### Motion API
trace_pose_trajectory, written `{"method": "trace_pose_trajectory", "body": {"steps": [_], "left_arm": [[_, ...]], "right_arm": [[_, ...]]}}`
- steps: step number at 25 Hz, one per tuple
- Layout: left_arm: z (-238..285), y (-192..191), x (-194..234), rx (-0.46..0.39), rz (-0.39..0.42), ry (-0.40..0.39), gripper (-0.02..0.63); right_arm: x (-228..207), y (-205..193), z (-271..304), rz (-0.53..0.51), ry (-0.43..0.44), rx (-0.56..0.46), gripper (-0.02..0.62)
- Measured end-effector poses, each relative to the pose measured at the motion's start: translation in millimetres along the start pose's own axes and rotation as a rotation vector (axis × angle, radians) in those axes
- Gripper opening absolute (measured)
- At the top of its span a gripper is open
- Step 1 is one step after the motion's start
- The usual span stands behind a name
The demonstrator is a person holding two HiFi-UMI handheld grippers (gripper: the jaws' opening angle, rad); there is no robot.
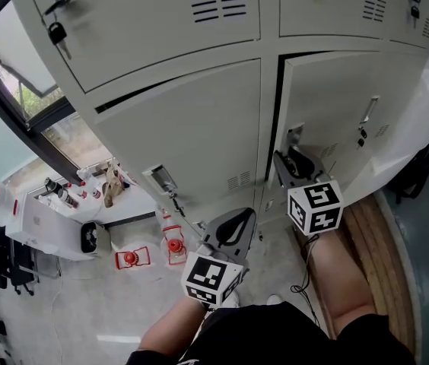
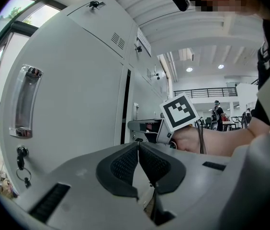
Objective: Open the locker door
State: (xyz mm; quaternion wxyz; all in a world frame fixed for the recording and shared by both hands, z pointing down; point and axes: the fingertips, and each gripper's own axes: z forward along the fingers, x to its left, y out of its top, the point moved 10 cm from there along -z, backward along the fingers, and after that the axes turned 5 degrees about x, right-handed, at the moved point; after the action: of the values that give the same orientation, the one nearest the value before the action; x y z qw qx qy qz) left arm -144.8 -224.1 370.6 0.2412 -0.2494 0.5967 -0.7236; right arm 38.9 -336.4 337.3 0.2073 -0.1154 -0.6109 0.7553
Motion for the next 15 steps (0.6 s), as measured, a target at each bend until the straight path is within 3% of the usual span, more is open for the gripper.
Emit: {"method": "trace_pose_trajectory", "body": {"steps": [15], "left_arm": [[5,3,-29,-0.001,0.025,-0.061,0.021]], "right_arm": [[-12,-14,-47,-0.012,0.114,-0.023,0.161]]}}
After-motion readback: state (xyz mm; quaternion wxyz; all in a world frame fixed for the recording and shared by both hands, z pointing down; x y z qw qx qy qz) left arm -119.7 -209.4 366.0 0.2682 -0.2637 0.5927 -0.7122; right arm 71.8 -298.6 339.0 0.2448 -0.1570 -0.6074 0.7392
